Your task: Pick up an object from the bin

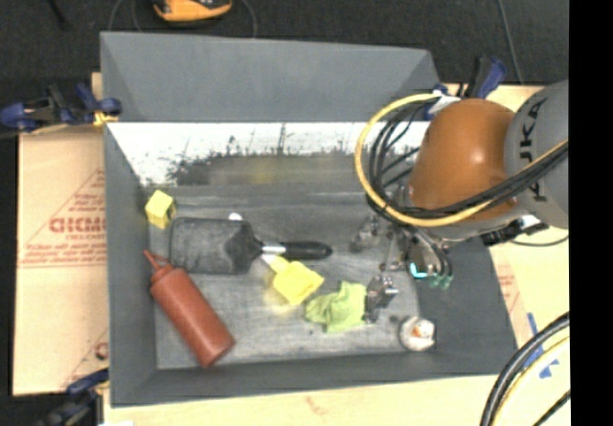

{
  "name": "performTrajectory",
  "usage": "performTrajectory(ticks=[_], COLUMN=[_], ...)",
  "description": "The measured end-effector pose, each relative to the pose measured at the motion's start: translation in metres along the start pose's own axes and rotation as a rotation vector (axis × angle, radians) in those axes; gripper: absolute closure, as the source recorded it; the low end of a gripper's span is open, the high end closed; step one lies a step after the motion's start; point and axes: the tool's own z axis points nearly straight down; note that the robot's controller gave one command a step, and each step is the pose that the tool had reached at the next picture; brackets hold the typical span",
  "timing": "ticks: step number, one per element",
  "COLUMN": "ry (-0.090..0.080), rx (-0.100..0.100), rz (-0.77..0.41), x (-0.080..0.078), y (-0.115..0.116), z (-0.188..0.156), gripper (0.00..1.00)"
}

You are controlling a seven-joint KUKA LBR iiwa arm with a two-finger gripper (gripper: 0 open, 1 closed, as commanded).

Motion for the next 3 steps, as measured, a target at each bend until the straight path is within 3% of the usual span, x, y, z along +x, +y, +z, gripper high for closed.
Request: performTrajectory(ticks=[1, 2, 3], ry=[-0.008, -0.007, -0.007], rx=[0.001, 0.001, 0.001], rz=[-0.001, -0.032, -0.032], x=[-0.002, 0.011, 0.011], y=[0.0, 0.014, 0.014], z=[-0.004, 0.096, 0.096], gripper=[0.0, 1.0, 1.0])
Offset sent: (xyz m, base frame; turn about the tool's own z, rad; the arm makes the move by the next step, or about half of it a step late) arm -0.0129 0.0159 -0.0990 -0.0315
